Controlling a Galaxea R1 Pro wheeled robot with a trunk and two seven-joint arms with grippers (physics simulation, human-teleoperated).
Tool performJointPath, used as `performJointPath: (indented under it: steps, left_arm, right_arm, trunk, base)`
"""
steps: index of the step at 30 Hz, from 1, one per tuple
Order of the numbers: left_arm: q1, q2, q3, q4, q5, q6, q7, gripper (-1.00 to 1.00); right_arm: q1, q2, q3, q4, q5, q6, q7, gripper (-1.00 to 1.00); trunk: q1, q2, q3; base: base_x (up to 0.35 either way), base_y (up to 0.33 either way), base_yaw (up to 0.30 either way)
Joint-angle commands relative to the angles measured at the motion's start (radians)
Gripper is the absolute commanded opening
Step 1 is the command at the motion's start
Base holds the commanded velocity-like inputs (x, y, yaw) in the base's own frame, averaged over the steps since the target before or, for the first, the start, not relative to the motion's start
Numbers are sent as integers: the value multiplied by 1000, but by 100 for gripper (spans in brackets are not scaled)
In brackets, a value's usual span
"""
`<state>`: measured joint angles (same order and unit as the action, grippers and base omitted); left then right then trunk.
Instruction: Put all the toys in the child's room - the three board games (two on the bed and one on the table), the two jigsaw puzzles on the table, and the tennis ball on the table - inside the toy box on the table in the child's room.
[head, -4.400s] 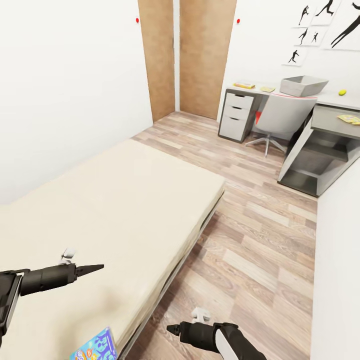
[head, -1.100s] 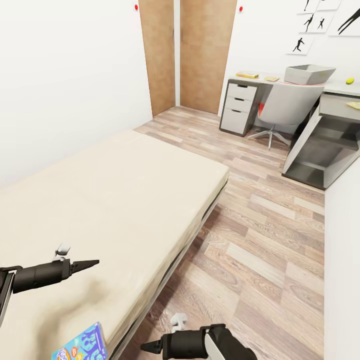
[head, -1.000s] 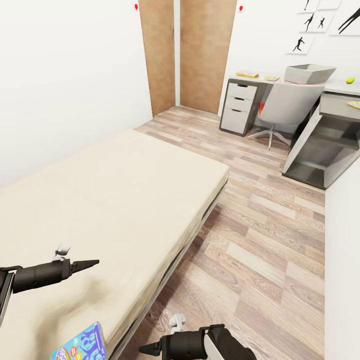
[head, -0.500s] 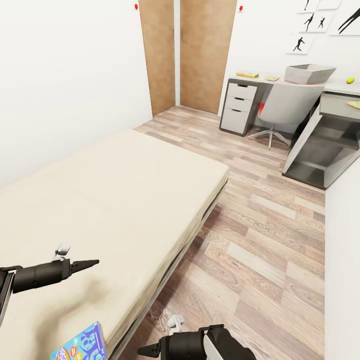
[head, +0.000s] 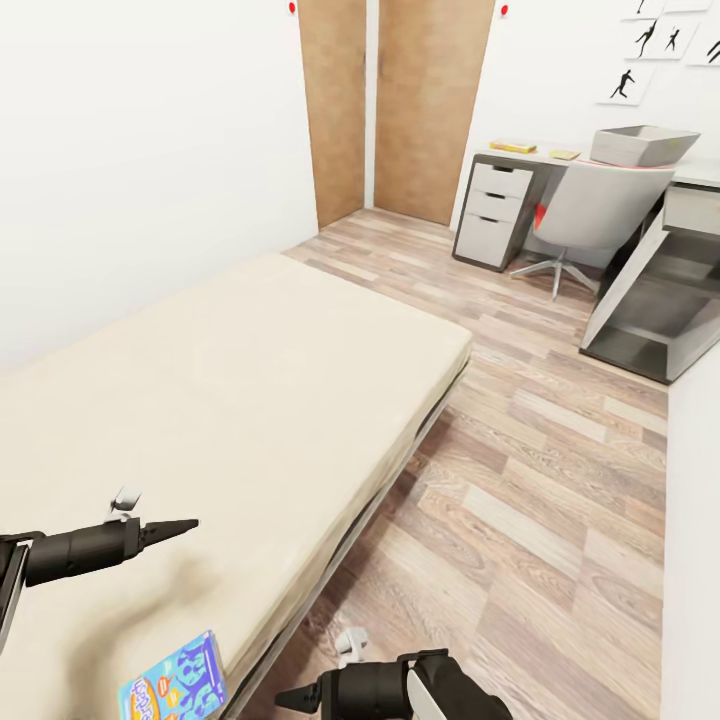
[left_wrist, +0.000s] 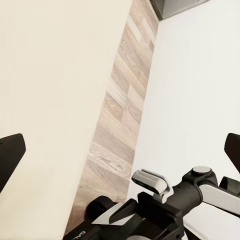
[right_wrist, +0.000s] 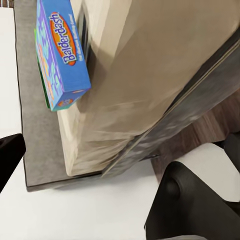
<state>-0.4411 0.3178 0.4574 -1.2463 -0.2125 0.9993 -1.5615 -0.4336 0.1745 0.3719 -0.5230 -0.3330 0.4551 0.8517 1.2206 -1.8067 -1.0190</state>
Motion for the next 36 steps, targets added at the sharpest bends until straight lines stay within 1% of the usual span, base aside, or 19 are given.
performJointPath:
  steps: [1,5,15,36]
  left_arm:
    - [-1,0,1,-1,-10,10,-9,100]
    - [-1,0,1,-1,-10,10,-9,100]
    - [-1,0,1,-1,-10,10,-9,100]
    - [-1,0,0,-1,-10,10,-9,100]
  right_arm:
    - [-1,0,1,0,-7,6,0,100]
    - [-1,0,1,0,-7,3,0,100]
    - [-1,0,1,0,-8,0,0,100]
    - [-1,0,1,0,-11,0,0,100]
  trunk:
    - [0,0,-1]
    - [0,0,-1]
    - [0,0,-6]
    - [0,0,-7]
  base:
    - [-3,2,16]
    - [-1,1,26]
    - [0,38,147]
    - [0,2,5]
